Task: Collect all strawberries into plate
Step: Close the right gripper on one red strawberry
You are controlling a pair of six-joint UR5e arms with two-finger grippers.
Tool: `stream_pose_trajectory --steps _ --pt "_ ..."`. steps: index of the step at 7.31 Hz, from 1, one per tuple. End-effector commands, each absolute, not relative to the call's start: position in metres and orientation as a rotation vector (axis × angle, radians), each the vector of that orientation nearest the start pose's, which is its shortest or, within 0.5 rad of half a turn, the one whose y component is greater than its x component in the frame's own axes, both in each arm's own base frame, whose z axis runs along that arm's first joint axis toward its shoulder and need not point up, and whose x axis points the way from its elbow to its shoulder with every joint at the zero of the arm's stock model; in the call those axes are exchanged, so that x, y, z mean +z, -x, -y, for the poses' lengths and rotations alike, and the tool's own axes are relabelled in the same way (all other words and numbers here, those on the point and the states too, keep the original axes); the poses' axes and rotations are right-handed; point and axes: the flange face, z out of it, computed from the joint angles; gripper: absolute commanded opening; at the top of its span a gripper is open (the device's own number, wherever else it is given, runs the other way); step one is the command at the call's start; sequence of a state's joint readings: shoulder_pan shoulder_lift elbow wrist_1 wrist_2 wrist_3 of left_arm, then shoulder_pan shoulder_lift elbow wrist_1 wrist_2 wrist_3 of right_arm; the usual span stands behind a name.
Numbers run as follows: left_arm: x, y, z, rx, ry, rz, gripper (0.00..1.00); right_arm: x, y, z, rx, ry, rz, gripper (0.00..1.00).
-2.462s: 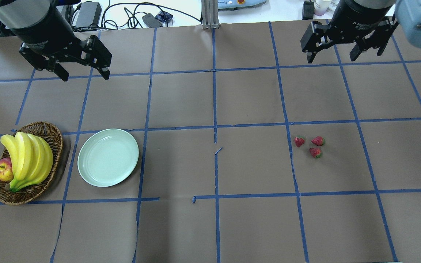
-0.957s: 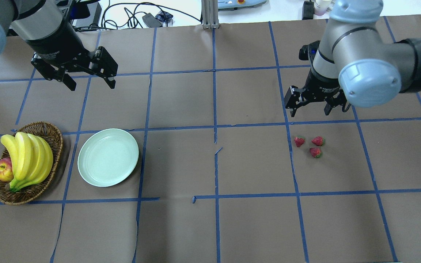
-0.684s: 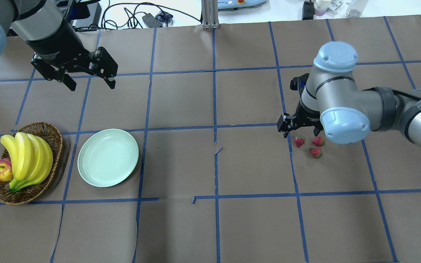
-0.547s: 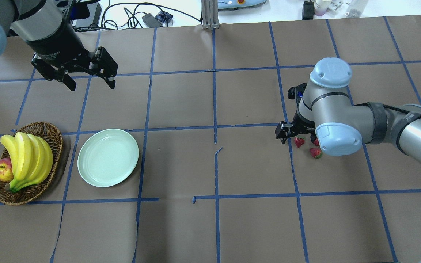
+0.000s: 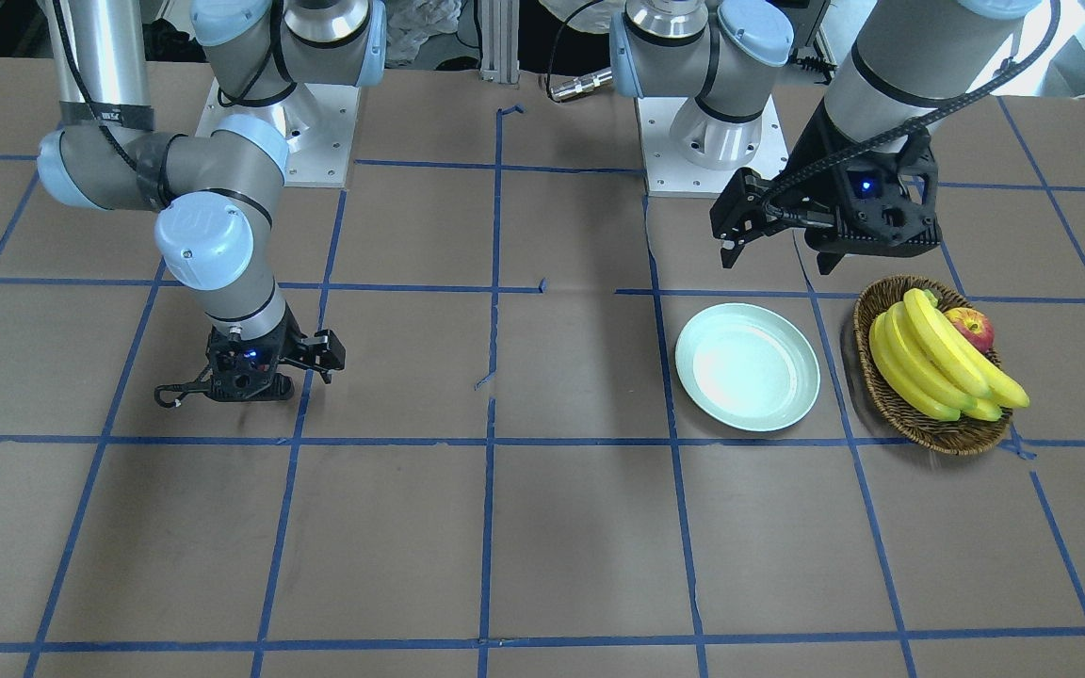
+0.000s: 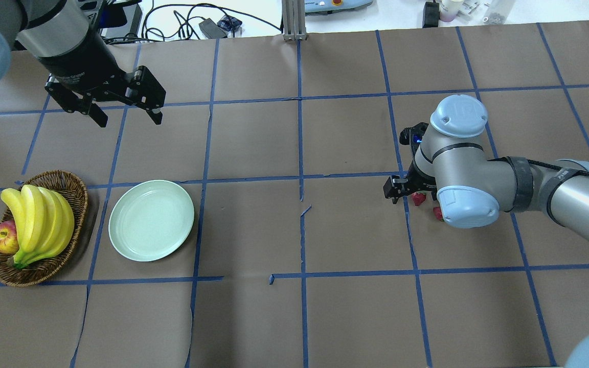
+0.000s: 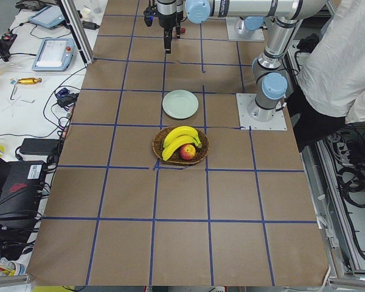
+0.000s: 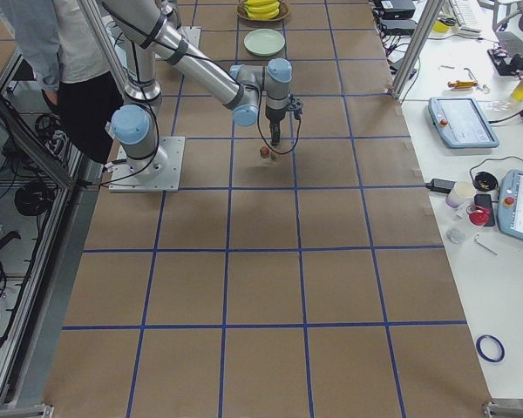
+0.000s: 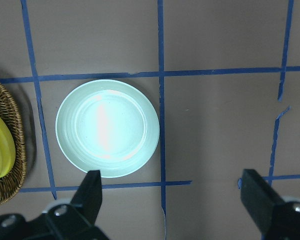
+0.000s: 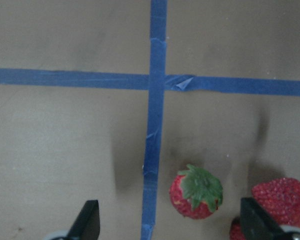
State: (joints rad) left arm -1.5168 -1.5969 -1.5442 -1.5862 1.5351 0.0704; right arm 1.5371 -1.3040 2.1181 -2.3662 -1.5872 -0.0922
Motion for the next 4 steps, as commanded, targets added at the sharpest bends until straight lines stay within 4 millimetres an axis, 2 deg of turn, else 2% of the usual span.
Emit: stream_pose_trajectory --steps 1,2,4 --pt "0.4874 0.1089 0.5087 0.014 -0.024 -3.177 1.0 0.1802 -0.1155 0.483 0.047 0.116 -3.152 0.98" --pt "0.4874 0.1097 0.5085 0.014 -0.026 -3.177 1.0 0.1797 -0.1146 0.4851 0.048 0.114 -3.154 0.84" --pt "0.4875 0.1097 0.5087 0.011 -0.029 -3.177 1.0 0.1743 -0.1145 0.4842 0.065 0.114 -3.154 0.23"
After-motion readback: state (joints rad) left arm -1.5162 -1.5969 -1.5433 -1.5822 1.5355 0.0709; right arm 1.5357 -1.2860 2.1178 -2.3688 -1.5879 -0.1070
